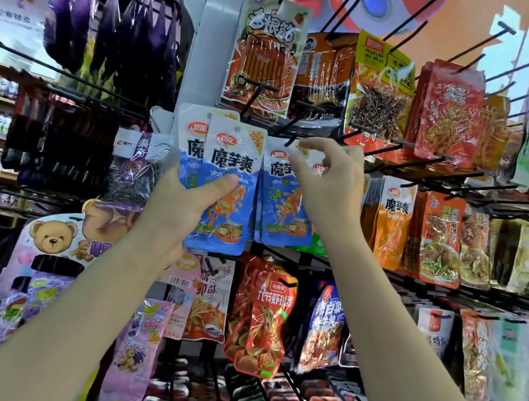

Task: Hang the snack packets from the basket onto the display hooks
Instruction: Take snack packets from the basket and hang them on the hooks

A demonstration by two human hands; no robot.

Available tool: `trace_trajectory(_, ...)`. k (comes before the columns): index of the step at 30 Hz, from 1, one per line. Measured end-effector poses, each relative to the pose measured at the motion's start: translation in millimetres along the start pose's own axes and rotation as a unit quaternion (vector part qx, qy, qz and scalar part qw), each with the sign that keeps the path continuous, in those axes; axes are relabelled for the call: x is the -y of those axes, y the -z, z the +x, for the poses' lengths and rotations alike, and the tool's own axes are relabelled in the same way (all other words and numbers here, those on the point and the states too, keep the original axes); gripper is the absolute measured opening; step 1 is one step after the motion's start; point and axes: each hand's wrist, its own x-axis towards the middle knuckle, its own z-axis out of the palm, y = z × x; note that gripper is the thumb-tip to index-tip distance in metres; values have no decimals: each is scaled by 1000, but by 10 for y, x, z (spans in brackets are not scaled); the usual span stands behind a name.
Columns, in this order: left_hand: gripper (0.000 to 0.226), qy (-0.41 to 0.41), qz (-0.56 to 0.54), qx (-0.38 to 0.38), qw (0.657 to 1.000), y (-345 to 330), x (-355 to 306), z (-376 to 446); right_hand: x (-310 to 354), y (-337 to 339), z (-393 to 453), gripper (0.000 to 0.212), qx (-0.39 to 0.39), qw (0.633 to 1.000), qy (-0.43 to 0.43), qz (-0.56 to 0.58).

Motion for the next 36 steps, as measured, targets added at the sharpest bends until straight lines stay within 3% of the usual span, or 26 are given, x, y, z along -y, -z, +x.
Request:
trace_trajectory(1, 37, -3, 2, 3, 1000, -24, 1, 9, 24, 35, -27, 22, 2, 999, -4, 51)
trace_trajectory(3, 25, -6, 12, 24, 1000, -125, -14, -5, 86, 69, -90, 34, 82, 984, -34, 154)
trace_trajectory(6, 30, 0, 19, 67, 998, -272, -21, -45, 52, 9, -156, 37, 174, 960, -68, 211)
trace_trajectory(8, 31, 10, 14, 64, 998, -288, -18, -58, -28, 28, -145, 36, 145, 954, -84, 249)
trace_trajectory(11, 9, 27, 28, -7, 999, -212, -28, -50, -190, 156, -73, 31, 92, 954, -88, 271)
trace_trajectory(14, 13, 45, 19, -16, 999, -185, -16, -66, -273, 233, -61, 43, 72, 964, -47, 253)
trace_trajectory(17, 13, 24, 32, -18, 999, -182, 14, -65, -235, 193, -27, 34, 85, 972, 6, 219)
trace_trajectory(22, 8, 10, 50, -16, 999, -130, 20, -57, -201, 129, 106, 25, 111, 974, -13, 197)
trace_trajectory(25, 18, 12, 52, -19, 998, -95, 22, -56, -209, 111, 119, 21, 119, 970, -8, 214)
trace_trajectory(33, 5, 13, 39, -18, 999, -154, 75, -50, -151, 125, 151, 33, 130, 972, -8, 198)
trace_trajectory(36, 2, 0, 31, -13, 999, -182, 87, -41, -124, 133, 177, 34, 158, 979, -15, 131)
